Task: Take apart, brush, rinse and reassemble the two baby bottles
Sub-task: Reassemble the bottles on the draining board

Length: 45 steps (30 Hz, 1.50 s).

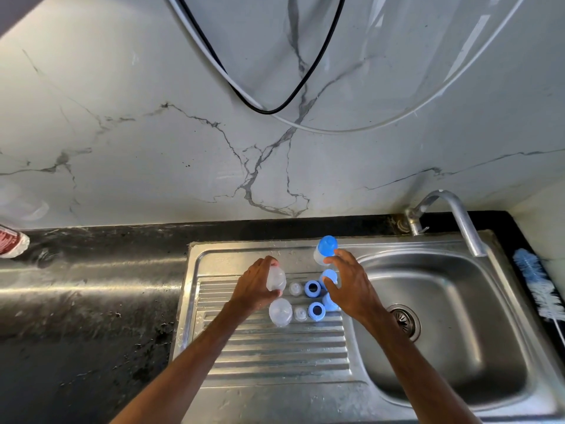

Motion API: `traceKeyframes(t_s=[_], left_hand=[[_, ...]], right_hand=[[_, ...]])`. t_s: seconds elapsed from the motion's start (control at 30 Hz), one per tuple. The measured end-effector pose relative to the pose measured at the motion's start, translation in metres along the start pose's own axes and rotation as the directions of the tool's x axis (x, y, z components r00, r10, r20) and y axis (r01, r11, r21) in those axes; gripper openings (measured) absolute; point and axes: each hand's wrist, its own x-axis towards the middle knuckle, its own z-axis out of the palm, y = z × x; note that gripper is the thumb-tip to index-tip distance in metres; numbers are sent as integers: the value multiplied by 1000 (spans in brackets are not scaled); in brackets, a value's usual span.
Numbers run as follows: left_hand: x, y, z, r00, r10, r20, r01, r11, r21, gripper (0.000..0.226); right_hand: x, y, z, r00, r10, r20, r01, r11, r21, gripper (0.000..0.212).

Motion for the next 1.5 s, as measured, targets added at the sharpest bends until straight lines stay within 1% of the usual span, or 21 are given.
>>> traceKeyframes(t_s=[0.23,0.47,0.53,0.63,0.77,0.87,0.97,1.03,1.13,1.2,1.27,1.33,1.4,1.43,1.5], left_hand=[[0,4,-2,999,-24,24,23,999,43,79],[1,5,-4,998,-39,43,39,999,7,78],[2,7,-5,998,-59,35,59,998,-13,74],[5,10,-6,995,-96,9,96,994,-43,64],[6,15,-7,992,-118,-35,115,990,-78,54],[5,18,-8,989,-82,-125,73,994,-77,46],[8,24,-8,980,-2,-198,1,1000,0,36],[12,29,-7,976,40,-214,-32,999,40,27],[19,37,-2,973,60,-221,-45,996,72,18],[25,41,1,980,60,-192,-38,993,113,18],[30,47,4,995,39,-90,-19,978,208,27],[34,52,7,999,4,41,-16,950,313,39],[38,56,13,991,-23,130,-31,917,399,44],[39,57,16,987,-31,160,-43,896,441,46],[42,60,22,978,-39,206,-77,846,528,51]], right_hand=[[1,3,6,999,-22,40,22,1000,10,35],[7,3,13,996,-24,82,26,999,-24,33],[8,3,18,995,-27,99,34,997,-62,35],[13,0,29,988,-49,148,74,983,-170,36],[25,-2,43,972,-70,226,144,932,-331,39],[36,-3,51,967,-59,248,157,905,-396,39],[43,-1,56,964,-48,262,161,889,-428,26],[45,2,59,963,-55,262,168,887,-430,24],[49,6,64,963,-71,259,181,885,-428,26],[51,6,63,965,-71,251,175,888,-425,29],[51,4,56,977,-61,203,135,916,-379,35],[48,3,47,988,-53,144,99,939,-330,27],[42,4,40,997,-43,62,58,964,-261,17],[38,4,37,999,-34,24,38,976,-216,17],[27,6,30,999,-12,-32,7,990,-139,23]])
